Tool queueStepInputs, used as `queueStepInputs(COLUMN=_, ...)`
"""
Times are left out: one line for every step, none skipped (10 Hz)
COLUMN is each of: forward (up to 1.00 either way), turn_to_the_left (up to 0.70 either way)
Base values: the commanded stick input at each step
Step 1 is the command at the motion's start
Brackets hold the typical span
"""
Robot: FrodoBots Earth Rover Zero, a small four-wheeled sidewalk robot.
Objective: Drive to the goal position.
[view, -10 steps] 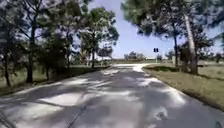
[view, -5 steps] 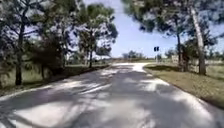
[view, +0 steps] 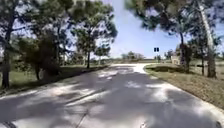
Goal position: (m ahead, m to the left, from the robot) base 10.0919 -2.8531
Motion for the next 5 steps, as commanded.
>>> queueStepInputs(forward=0.85, turn_to_the_left=0.0)
queueStepInputs(forward=0.85, turn_to_the_left=0.0)
queueStepInputs(forward=0.85, turn_to_the_left=0.0)
queueStepInputs(forward=0.85, turn_to_the_left=0.0)
queueStepInputs(forward=0.85, turn_to_the_left=0.0)
